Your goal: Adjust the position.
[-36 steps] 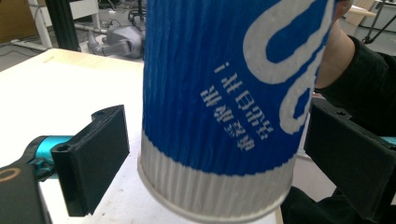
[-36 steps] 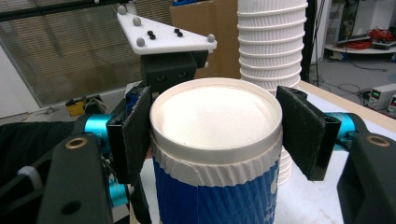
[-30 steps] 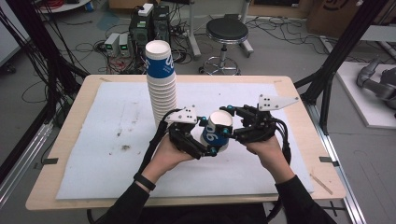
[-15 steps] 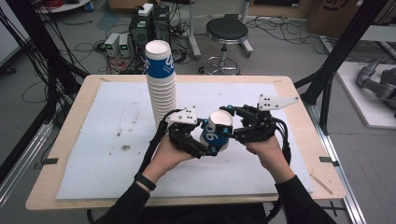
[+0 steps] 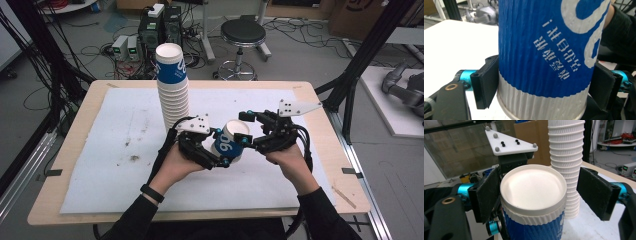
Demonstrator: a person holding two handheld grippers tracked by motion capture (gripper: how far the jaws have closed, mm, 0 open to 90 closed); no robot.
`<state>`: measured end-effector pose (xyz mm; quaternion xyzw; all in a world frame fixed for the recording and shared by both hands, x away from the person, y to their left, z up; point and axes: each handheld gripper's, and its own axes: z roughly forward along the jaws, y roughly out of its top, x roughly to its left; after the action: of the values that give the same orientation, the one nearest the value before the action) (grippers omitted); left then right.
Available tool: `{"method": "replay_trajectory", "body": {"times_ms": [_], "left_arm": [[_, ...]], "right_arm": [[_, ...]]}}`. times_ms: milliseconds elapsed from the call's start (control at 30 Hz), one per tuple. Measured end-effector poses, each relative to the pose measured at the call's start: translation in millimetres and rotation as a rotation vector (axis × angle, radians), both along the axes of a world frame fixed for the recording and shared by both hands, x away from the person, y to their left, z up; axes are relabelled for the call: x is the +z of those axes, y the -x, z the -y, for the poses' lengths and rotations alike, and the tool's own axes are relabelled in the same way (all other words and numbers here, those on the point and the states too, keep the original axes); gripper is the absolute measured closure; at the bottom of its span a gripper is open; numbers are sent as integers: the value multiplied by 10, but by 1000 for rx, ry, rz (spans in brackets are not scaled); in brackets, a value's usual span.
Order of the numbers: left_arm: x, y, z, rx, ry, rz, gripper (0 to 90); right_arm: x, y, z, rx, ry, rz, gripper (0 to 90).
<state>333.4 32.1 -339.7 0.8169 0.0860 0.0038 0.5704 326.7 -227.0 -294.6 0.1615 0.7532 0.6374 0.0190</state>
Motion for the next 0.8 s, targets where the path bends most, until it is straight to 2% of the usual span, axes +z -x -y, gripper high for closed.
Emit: {"method": "replay_trajectory", "body": {"times_ms": [33,67,133,167,233,333,433,467,533,700,767,800], "left_arm": [[1,6,8,5,-15,-6,201],[4,6,10,5,-26,-2,201],[18,7,4,3,-42,9,201],[22,11,7,6,-42,3,201],[34,11,10,7,-72,12,201],[39,5,7,12,-95,14,201],[40,6,5,15,-102,7,204],[45,1,-2,13,-108,11,204],[52,2,-9,17,-116,12,204],[64,6,-19,21,-108,21,173],[65,4,-24,21,-74,15,164],[62,2,-32,23,-45,7,132]], "right_arm": [[7,-1,13,1,6,-2,191],[27,-9,29,7,30,-5,190],[39,-10,33,15,44,-9,190],[50,-10,36,18,63,-10,190],[61,-5,29,15,112,-8,191],[54,-5,14,17,130,-13,191],[18,-19,-45,32,188,-26,200],[18,-19,-45,32,188,-26,200],[5,-32,-59,53,196,-38,291],[2,-45,-47,67,179,-45,298],[5,-51,-34,68,171,-49,299],[4,-63,-4,72,136,-46,300]]}}
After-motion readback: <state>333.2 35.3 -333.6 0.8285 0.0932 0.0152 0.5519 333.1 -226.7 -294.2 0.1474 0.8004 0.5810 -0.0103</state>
